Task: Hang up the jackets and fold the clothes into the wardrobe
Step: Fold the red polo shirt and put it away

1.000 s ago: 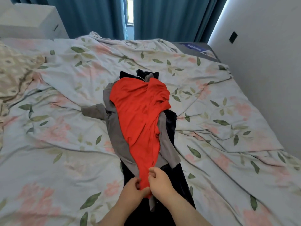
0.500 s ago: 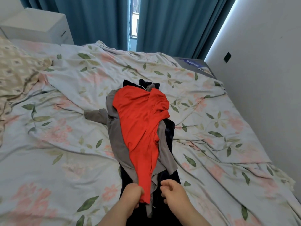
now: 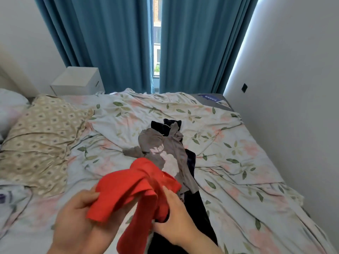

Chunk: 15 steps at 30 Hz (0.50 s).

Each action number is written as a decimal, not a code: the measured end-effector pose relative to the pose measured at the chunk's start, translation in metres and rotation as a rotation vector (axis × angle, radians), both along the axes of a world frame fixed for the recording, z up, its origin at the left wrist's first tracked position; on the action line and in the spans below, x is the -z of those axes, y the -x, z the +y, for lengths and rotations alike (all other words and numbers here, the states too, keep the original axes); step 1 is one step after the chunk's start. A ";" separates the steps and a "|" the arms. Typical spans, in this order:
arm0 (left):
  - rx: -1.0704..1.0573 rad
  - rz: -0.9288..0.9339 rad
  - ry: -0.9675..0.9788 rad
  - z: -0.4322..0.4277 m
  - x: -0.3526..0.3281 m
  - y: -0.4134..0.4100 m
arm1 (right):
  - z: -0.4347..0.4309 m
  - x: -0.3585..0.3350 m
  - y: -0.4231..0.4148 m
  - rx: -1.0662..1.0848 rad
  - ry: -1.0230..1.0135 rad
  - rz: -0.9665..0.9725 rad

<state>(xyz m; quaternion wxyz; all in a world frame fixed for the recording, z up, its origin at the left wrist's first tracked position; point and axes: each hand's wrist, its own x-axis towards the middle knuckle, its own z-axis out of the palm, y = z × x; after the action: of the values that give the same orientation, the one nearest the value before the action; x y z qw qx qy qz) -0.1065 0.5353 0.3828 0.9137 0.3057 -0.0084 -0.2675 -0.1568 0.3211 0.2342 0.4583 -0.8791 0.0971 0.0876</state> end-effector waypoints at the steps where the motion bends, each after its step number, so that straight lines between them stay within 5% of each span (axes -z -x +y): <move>1: 0.000 0.008 0.023 0.006 -0.026 0.015 | 0.019 -0.020 0.007 -0.051 -0.051 -0.034; 5: 0.005 0.066 0.147 0.025 -0.085 0.032 | 0.098 -0.088 0.048 -0.041 -0.423 0.039; 9: -0.064 -0.070 0.020 0.063 -0.132 0.045 | 0.141 -0.144 0.080 0.063 -0.685 0.049; 15: -0.053 -0.181 0.045 0.144 -0.183 0.055 | 0.189 -0.204 0.110 -0.153 -0.681 -0.017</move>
<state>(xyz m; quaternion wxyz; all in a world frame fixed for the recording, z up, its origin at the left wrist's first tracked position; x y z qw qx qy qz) -0.1619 0.6796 0.5662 0.9228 0.3079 -0.0886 -0.2142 -0.2665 0.5100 0.4384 0.7182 -0.6811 -0.0079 0.1419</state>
